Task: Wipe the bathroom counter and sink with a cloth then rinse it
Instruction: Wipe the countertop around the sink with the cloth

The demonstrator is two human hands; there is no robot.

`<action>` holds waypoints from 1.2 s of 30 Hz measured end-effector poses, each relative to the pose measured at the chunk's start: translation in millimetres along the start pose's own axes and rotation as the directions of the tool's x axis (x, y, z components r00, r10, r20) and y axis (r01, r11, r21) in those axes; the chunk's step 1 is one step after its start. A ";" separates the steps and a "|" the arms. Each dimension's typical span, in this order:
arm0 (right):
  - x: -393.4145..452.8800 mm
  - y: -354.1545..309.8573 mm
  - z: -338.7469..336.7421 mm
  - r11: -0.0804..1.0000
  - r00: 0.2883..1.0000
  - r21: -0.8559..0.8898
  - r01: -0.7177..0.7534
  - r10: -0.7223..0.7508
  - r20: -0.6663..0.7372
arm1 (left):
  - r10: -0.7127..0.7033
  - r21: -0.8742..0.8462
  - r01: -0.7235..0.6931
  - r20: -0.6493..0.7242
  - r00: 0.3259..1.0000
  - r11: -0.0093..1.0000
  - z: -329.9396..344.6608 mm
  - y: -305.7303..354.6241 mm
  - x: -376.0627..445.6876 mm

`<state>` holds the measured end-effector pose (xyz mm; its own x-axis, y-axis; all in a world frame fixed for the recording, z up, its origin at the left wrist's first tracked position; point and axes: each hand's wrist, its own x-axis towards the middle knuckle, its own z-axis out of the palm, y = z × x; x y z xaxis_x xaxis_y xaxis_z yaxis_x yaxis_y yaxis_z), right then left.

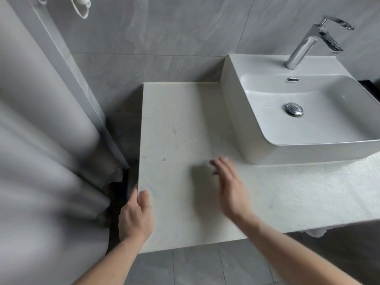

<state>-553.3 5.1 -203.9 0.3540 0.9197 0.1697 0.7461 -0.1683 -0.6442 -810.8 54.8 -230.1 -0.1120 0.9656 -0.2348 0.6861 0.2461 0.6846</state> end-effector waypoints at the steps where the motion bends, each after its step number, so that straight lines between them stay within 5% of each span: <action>1: 13.9 12.9 -15.7 0.998 0.999 -0.052 -0.028 0.026 -0.035 | 0.002 -0.012 -0.001 0.005 1.000 1.000 -0.7 1.6 -0.8; 6: 37.3 44.0 -21.1 0.947 0.985 -0.316 -0.052 0.101 0.141 | 0.002 -0.034 -0.002 0.017 1.000 0.999 -4.4 5.1 -2.1; 9: 27.8 20.7 8.0 0.928 0.987 -0.360 -0.094 0.135 0.091 | 0.001 -0.025 -0.001 0.021 1.000 1.000 -3.5 5.2 -2.1; 13: 21.5 -32.2 48.5 0.974 0.976 -0.223 0.041 0.008 0.218 | -0.012 -0.013 0.012 0.013 1.000 1.000 -3.0 5.8 -1.1; 17: 18.2 -83.5 84.3 0.965 0.873 0.020 0.263 -0.247 0.421 | 0.011 -0.030 -0.012 -0.012 1.000 0.999 -4.0 5.9 -2.1; 21: 26.5 -111.6 91.6 0.910 0.812 0.161 0.382 -0.414 0.412 | 0.005 -0.068 -0.005 -0.007 1.000 0.998 -4.3 7.6 -2.3; 25: 31.6 -75.7 69.0 0.961 0.878 0.154 0.229 -0.272 0.395 | -0.016 -0.030 0.016 0.010 1.000 0.999 -2.8 5.6 -2.0; 29: 51.7 -11.2 20.5 0.999 0.990 -0.020 0.031 -0.027 0.136 | -0.005 -0.015 0.005 0.008 1.000 1.000 -4.0 5.3 -1.7; 32: 64.1 26.5 -10.7 0.970 0.985 -0.206 -0.129 0.149 0.083 | -0.028 -0.002 0.028 0.009 1.000 1.000 -3.8 5.9 -2.2; 36: 57.4 30.9 2.7 0.947 0.984 -0.302 -0.113 0.149 0.100 | -0.022 -0.012 0.022 0.008 1.000 1.000 -4.5 6.6 -2.1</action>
<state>-511.5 53.6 -216.1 0.4035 0.9150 -0.0038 0.8363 -0.3705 -0.4041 -809.2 54.8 -222.0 -0.1213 0.9591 -0.2556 0.6749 0.2685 0.6873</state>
